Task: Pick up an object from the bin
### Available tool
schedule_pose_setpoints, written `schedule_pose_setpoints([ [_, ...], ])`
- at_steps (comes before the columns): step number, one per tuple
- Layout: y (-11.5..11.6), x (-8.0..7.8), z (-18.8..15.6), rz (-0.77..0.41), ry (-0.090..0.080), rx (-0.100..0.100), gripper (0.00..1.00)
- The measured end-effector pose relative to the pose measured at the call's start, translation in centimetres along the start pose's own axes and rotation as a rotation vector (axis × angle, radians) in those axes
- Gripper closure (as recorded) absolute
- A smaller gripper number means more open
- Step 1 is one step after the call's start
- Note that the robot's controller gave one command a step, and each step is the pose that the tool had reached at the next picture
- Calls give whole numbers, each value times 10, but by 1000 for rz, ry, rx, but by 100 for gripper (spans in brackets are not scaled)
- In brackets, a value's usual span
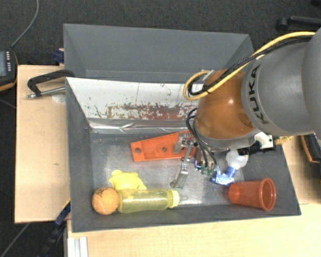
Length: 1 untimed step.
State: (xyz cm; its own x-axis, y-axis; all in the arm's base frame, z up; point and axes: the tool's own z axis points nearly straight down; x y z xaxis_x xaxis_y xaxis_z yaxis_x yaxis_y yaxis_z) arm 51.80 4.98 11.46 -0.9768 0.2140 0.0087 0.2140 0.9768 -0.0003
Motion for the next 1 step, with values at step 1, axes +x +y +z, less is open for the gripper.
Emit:
schedule_pose_setpoints([
  [1,0,-7,-18,39,-16,-5,0],
])
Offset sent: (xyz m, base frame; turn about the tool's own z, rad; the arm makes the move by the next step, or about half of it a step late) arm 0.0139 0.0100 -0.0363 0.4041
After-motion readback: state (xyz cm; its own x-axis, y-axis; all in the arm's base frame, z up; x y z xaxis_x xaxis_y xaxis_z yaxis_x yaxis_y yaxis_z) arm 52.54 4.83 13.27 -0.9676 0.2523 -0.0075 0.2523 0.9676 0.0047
